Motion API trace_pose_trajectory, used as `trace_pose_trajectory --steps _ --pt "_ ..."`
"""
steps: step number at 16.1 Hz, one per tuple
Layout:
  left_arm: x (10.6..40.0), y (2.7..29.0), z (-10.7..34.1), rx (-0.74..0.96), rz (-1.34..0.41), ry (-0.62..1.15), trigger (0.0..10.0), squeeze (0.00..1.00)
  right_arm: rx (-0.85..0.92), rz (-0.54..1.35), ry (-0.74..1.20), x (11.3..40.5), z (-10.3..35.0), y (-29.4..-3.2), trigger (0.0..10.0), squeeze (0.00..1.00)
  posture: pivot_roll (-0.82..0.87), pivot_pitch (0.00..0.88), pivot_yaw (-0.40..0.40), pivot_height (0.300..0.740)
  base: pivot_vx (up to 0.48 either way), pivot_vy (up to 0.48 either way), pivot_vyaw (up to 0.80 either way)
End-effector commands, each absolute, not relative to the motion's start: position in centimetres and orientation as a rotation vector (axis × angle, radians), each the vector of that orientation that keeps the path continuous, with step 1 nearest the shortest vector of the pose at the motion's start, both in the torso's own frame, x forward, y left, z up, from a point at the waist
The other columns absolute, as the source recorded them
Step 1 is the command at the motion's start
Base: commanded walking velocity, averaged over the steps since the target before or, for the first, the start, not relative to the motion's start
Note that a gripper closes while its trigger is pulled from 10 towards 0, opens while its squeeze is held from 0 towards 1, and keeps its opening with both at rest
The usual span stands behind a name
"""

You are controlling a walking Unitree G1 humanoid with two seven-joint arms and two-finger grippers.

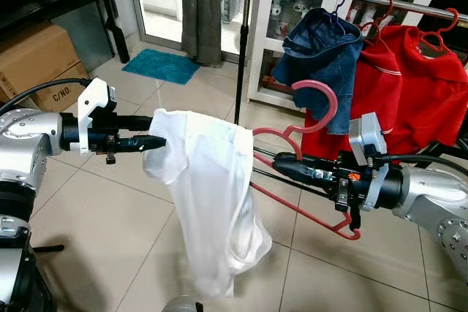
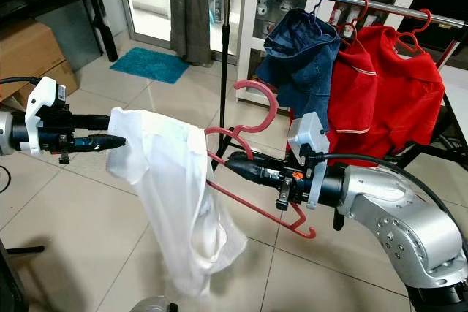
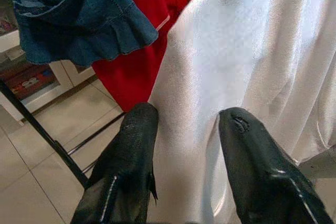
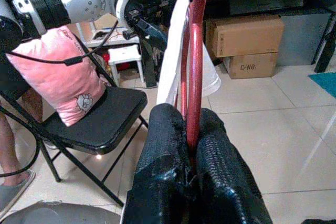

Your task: Hang hanger

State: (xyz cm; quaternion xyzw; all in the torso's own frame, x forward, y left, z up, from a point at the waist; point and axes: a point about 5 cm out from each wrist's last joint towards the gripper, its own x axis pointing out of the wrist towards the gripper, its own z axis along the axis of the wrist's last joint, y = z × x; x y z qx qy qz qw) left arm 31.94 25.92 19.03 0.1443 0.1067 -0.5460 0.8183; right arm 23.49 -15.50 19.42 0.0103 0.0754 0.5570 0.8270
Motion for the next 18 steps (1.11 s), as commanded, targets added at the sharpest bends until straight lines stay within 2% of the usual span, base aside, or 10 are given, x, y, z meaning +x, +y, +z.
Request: trace_pose_trajectory --steps 1,13,15,18 --pt "32.0 26.1 19.2 0.314 -1.148 0.208 0.0 0.00 0.001 1.191 0.119 23.3 20.4 -15.8 10.0 0.00 0.01 0.000 -0.014 0.723 0.000 0.000 0.00" --pt "32.5 28.0 18.8 0.315 -0.895 0.076 0.0 0.00 0.017 1.171 0.102 23.5 20.6 -16.2 10.0 0.00 0.02 0.000 -0.019 0.723 0.000 0.000 0.00" --pt "32.2 28.1 18.8 0.262 -0.909 0.054 0.0 0.00 0.018 1.169 0.100 23.5 20.6 -16.2 10.0 0.00 0.02 0.000 -0.021 0.723 0.000 0.000 0.00" --pt "31.4 28.7 18.4 0.249 -0.952 0.120 0.0 0.00 0.016 1.169 0.105 23.6 20.6 -16.3 10.0 0.00 0.02 0.000 -0.023 0.723 0.000 0.000 0.00"
